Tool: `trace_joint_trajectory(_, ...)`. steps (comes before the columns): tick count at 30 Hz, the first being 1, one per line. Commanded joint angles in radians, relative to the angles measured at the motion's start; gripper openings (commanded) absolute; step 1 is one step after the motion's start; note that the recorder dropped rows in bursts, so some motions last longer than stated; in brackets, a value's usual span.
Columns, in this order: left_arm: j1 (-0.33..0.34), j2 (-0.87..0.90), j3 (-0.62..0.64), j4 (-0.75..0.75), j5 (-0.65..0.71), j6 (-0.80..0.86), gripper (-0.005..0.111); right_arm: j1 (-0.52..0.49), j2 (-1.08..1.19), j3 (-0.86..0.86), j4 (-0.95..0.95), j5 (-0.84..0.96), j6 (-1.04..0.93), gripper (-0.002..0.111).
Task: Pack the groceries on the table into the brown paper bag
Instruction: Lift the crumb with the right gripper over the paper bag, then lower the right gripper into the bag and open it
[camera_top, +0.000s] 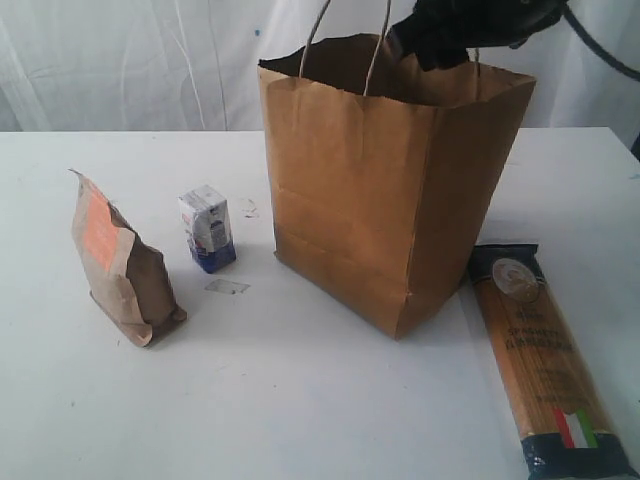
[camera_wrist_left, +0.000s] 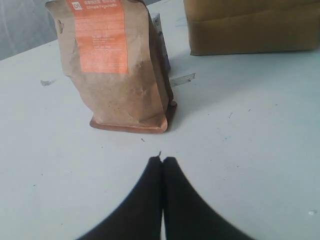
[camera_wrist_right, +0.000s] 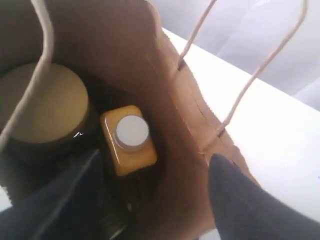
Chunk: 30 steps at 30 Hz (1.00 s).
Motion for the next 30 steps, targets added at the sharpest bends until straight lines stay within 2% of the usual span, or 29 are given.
trace_joint_trajectory(1, 0.004, -0.005, 0.004, -0.005, 0.0, -0.004, 0.0, -0.003, -0.065, -0.008, 0.078, 0.047, -0.104, 0.056)
trace_joint_trajectory(8, 0.004, -0.005, 0.004, -0.005, 0.0, -0.004, 0.0, -0.003, -0.136, 0.004, 0.375, 0.193, -0.403, 0.052)
trace_joint_trajectory(12, 0.004, -0.005, 0.004, -0.005, 0.0, -0.004, 0.0, -0.003, -0.126, 0.018, 0.465, 0.215, -0.538, 0.052)
trace_joint_trajectory(16, 0.004, -0.005, 0.004, -0.005, 0.0, -0.004, 0.0, -0.003, -0.099, 0.018, 0.452, 0.194, -0.588, 0.052)
trace_joint_trajectory(22, 0.004, -0.005, 0.004, -0.005, 0.0, -0.004, 0.0, -0.003, -0.024, 0.018, 0.448, 0.16, -0.66, 0.063)
trace_joint_trajectory(30, 0.004, -0.005, 0.004, -0.005, 0.0, -0.004, 0.0, -0.003, 0.091, 0.018, 0.381, 0.107, -0.667, 0.064)
